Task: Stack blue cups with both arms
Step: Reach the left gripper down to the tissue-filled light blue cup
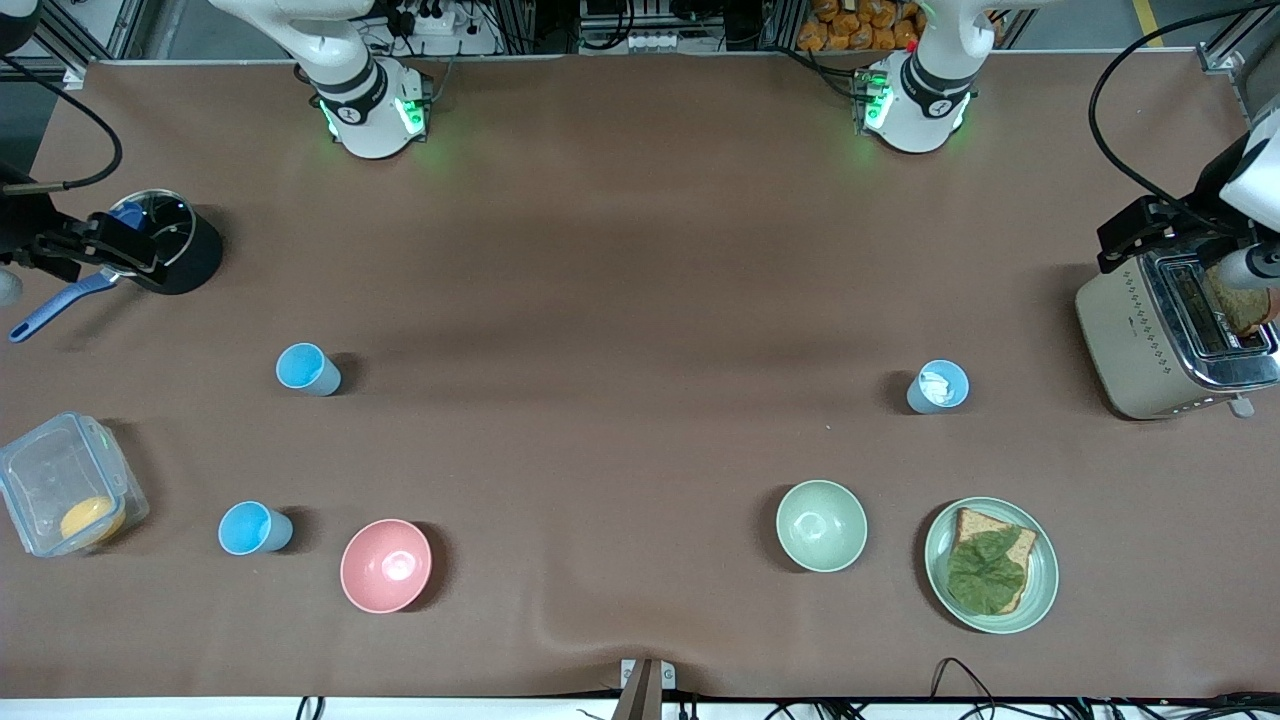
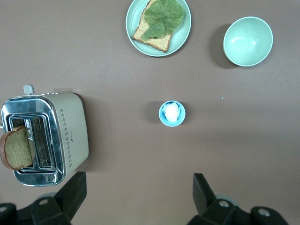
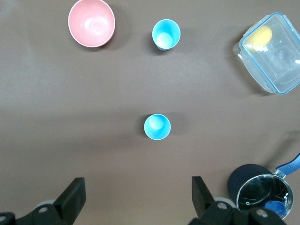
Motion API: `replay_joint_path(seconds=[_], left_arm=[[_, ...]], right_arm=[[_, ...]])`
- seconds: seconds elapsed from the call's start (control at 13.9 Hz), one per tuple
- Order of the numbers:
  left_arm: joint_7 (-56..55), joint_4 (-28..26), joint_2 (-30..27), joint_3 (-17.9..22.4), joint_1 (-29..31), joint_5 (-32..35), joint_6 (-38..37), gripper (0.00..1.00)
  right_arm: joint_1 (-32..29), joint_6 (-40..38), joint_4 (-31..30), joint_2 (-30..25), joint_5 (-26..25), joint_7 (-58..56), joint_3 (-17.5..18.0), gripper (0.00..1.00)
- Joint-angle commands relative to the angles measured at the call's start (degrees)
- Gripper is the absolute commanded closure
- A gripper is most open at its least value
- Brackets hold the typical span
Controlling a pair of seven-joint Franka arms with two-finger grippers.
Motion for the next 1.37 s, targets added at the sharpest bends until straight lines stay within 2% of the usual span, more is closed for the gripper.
replay_joint_path(seconds=[0.0, 0.22, 0.5, 0.58, 1.08, 1.15, 1.29], left_arm=[[1.77, 0.18, -0.71, -0.17, 0.53, -1.12, -1.04, 0.0], [1.86, 0.18, -0.36, 0.0, 0.71, -0.95, -1.04, 0.0], [1.86, -1.05, 4.9, 0.0, 0.62, -2.09, 0.18, 0.0], [1.86, -2.97, 5.7, 0.0, 0.79, -2.09, 2.45, 0.0], [0.72, -29.5, 5.7, 0.09, 2.2, -2.0, 35.03, 0.0], [1.24, -31.97, 6.75, 0.18, 2.29, -1.83, 39.86, 0.0], [1.77, -34.61, 9.73, 0.0, 3.6, -1.74, 44.9, 0.0]], right_arm=[[-0.47, -0.43, 1.38, 0.66, -0.82, 0.32, 0.47, 0.0], [-0.29, -0.34, 1.38, 0.66, -0.82, 0.41, 0.56, 0.0], [-0.29, -0.43, 1.38, 0.75, -0.82, 0.41, 0.47, 0.0], [-0.29, -0.43, 1.38, 0.75, -0.82, 0.41, 0.47, 0.0], [0.5, -0.52, 1.29, 2.59, -0.29, 0.58, 0.56, 0.0], [0.67, -0.87, 1.2, 3.29, -0.2, 0.59, 0.56, 0.0], [1.9, -1.05, 1.29, 4.61, -0.2, 0.67, 0.65, 0.0]])
